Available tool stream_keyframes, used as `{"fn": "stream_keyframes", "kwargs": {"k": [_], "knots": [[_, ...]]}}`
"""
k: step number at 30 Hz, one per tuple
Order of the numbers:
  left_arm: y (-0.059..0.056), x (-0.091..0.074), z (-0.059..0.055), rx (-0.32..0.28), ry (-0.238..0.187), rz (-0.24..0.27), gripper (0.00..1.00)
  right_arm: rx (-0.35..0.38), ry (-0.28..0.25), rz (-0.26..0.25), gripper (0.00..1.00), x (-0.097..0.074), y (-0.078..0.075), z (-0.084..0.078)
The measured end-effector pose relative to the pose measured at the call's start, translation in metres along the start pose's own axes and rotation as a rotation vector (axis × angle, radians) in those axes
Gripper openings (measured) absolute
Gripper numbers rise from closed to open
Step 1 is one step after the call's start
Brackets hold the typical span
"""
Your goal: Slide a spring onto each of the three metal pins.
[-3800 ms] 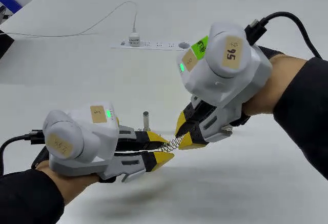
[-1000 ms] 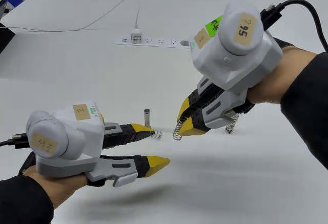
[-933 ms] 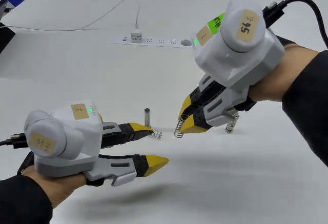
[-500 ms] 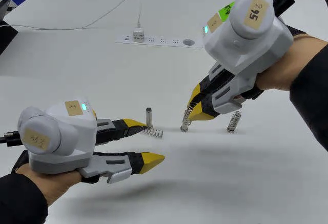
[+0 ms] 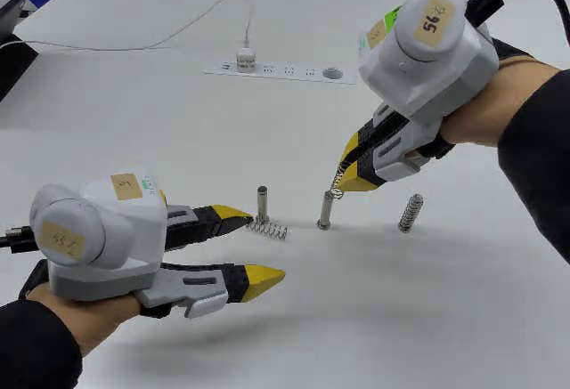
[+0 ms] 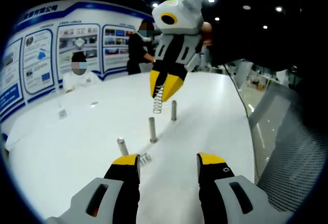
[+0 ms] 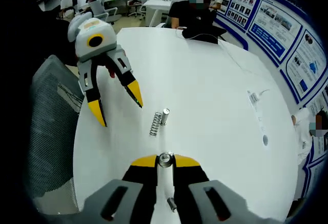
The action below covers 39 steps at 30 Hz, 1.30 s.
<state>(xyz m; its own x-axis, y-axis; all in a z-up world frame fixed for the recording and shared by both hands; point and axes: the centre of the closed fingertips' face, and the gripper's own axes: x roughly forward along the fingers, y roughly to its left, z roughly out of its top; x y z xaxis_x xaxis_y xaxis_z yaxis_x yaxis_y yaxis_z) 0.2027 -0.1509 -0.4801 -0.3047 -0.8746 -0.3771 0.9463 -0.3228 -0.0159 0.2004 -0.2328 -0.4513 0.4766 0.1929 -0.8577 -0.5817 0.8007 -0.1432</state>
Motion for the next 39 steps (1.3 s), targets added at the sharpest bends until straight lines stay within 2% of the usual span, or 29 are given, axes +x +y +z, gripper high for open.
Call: {"fn": "stream_keyframes", "kwargs": {"k": [8,20,26,39], "knots": [[0.001,-0.001,-0.001,-0.002,0.005,0.003,0.46,0.009,0.010,-0.007,0.12,0.008,-0.006,-0.003],[0.002,-0.001,-0.003,-0.006,0.011,0.006,0.45,0.009,0.027,0.020,0.12,0.017,-0.006,-0.004],[0.002,-0.001,-0.004,-0.007,0.013,0.004,0.45,0.009,0.056,0.033,0.12,0.027,-0.005,-0.010],[0.004,0.000,-0.006,-0.011,0.018,0.004,0.45,0.037,0.078,0.043,0.12,0.046,-0.004,-0.019]]}}
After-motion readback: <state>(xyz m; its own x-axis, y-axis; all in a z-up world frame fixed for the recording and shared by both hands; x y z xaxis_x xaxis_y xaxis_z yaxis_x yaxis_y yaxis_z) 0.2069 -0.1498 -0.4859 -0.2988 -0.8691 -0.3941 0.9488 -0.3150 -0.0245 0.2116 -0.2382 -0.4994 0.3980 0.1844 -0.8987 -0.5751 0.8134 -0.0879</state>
